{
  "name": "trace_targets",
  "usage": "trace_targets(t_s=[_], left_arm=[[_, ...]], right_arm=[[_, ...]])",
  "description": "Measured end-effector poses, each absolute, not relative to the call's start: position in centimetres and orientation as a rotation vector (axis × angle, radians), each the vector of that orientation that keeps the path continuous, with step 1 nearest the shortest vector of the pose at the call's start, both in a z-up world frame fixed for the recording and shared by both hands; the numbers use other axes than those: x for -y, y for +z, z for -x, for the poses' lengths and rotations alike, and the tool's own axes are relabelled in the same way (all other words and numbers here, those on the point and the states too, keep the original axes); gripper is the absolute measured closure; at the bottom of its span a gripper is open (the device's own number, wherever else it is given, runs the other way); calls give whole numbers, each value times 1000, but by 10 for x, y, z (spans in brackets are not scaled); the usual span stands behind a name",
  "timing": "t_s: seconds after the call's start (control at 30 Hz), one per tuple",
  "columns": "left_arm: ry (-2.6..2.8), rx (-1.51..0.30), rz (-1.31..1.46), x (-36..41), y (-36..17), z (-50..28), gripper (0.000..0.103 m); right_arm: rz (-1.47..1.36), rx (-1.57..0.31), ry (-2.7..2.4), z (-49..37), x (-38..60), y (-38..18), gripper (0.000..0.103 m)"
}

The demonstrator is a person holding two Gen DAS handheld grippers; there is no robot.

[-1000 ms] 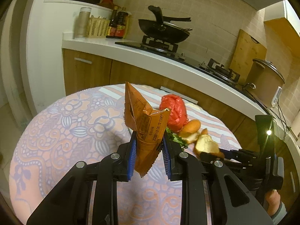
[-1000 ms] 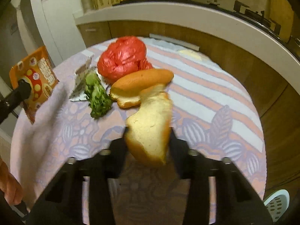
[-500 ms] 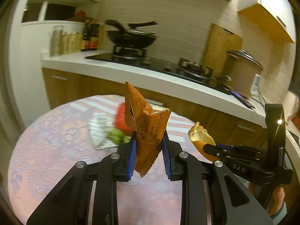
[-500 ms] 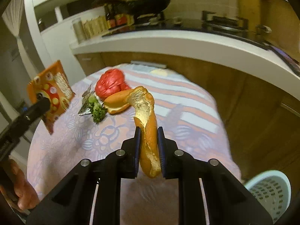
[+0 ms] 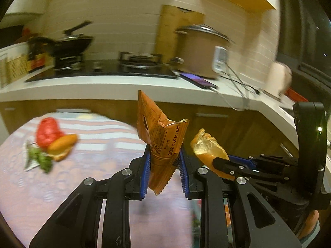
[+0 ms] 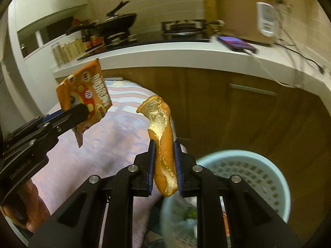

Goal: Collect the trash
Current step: 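Carry the wrapper and bread over the blue basket and open both tools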

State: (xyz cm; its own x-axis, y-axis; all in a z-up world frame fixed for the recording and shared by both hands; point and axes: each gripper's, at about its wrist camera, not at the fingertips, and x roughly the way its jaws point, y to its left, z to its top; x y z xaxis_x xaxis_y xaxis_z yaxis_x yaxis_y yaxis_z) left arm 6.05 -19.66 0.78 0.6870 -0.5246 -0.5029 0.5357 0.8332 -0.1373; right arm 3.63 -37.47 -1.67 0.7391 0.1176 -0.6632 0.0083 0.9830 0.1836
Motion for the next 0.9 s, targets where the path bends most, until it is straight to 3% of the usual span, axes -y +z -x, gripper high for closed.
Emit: trace_targets(t_s=[0.43, 0.9], left_arm=[[-744, -673, -93, 287, -25, -42, 80], [-790, -741, -126, 316, -44, -34, 78]], right_arm=[[-269, -790, -79, 27, 457, -58, 88], [-307, -830, -137, 39, 482, -80, 85]])
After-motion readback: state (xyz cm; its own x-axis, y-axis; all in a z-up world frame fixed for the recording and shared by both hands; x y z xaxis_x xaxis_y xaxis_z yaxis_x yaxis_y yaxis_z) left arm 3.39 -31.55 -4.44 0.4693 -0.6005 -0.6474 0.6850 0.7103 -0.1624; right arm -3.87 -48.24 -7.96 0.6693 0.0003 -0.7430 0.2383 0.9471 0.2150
